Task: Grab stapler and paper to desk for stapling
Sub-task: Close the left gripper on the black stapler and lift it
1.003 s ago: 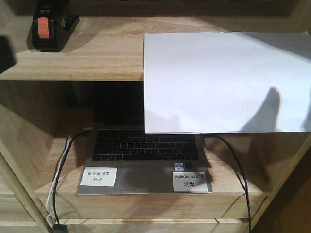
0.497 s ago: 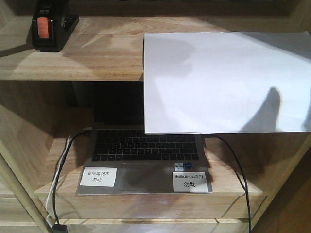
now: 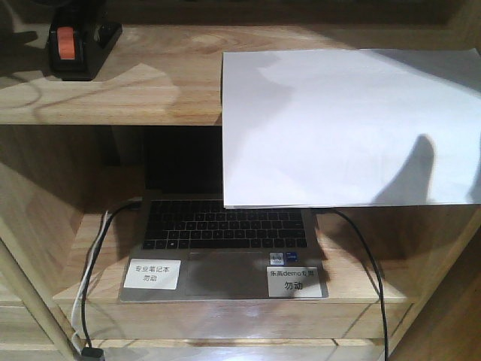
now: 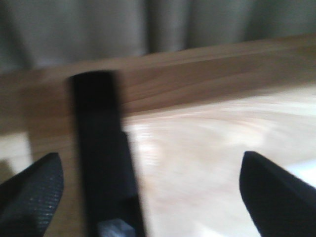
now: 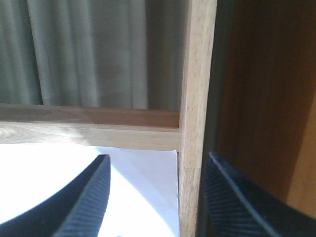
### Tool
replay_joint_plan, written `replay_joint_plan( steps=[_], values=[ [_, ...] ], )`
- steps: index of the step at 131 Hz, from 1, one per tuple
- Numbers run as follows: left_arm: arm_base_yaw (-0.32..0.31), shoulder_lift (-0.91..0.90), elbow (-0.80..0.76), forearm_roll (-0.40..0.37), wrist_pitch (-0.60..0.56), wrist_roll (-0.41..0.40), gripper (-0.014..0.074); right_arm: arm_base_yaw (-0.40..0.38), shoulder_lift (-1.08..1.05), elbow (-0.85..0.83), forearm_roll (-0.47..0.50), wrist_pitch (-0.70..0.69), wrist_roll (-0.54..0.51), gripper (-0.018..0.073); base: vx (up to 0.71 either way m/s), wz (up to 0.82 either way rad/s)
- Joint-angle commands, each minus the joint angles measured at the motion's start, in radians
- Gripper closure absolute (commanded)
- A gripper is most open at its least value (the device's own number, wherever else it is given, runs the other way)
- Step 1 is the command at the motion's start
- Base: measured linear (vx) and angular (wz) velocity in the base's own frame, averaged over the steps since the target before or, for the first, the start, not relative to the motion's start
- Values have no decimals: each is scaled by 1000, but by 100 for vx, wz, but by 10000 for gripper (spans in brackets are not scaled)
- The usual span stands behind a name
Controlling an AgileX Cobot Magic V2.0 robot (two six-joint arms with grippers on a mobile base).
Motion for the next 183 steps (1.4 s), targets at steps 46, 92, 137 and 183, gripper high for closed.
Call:
replay_joint_plan(
  steps=[46, 92, 137, 183],
  values=[
    [75, 41, -34, 11, -74, -27, -46, 0, 14, -24, 1, -70, -6, 161, 0, 0],
    [75, 45, -34, -18, -98, -28, 97, 0, 14, -24, 1, -71, -6, 161, 0, 0],
    [75, 52, -34, -34, -89, -55, 458, 0, 14, -24, 1, -71, -6, 161, 0, 0],
    [75, 27, -34, -32, -101, -43, 604, 0, 14, -24, 1, -71, -6, 161, 0, 0]
  ],
)
